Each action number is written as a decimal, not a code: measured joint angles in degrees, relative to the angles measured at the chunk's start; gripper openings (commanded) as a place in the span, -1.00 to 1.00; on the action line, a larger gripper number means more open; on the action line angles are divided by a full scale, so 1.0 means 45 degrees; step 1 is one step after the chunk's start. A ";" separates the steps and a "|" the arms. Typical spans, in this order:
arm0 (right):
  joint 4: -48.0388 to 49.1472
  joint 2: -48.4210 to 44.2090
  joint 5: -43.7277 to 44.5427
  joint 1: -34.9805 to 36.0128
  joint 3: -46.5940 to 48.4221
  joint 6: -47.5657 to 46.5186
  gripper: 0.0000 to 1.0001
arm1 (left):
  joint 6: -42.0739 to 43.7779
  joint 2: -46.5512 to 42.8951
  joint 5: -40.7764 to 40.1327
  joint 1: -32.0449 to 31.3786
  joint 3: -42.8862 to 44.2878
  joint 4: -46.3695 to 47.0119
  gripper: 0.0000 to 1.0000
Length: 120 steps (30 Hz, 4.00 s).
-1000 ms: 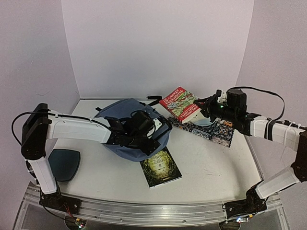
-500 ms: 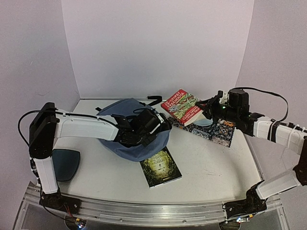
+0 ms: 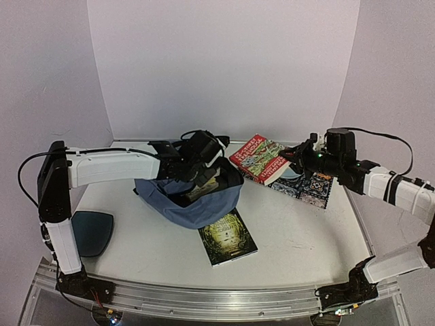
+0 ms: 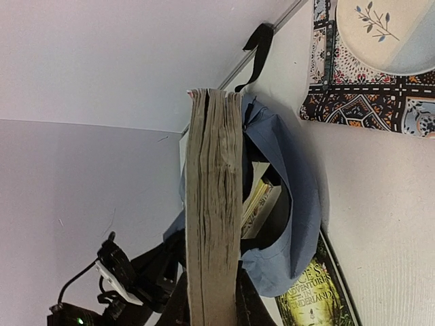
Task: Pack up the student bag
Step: Pick up the largest pocket of the bag from the student bag, then place the book in the largest pocket of the bag, then place the largest pocket of the bag in the student bag.
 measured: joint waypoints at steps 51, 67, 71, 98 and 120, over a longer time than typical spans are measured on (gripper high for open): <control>0.3103 0.9047 0.1239 0.3519 0.5819 0.2453 -1.00 | -0.3571 -0.0295 0.3760 0.1384 0.3403 -0.2249 -1.00; 0.2176 1.3412 0.2382 0.3937 1.1168 0.1842 -0.35 | -0.3858 -0.1623 0.3836 0.1412 0.2008 -0.2169 -1.00; 0.1647 1.3674 0.2173 0.3997 1.1474 0.1428 0.05 | -0.3876 -0.1837 0.3714 0.1483 0.1646 -0.2074 -1.00; -0.4460 0.6717 0.2345 0.4017 0.6391 -0.6573 0.97 | -0.3448 -0.1799 0.3658 0.3749 0.0805 -0.1503 -1.00; -0.4689 0.6039 0.1690 0.4396 0.1838 -0.7754 0.29 | -0.2886 0.0220 0.4467 0.4697 0.3160 -0.1373 -0.17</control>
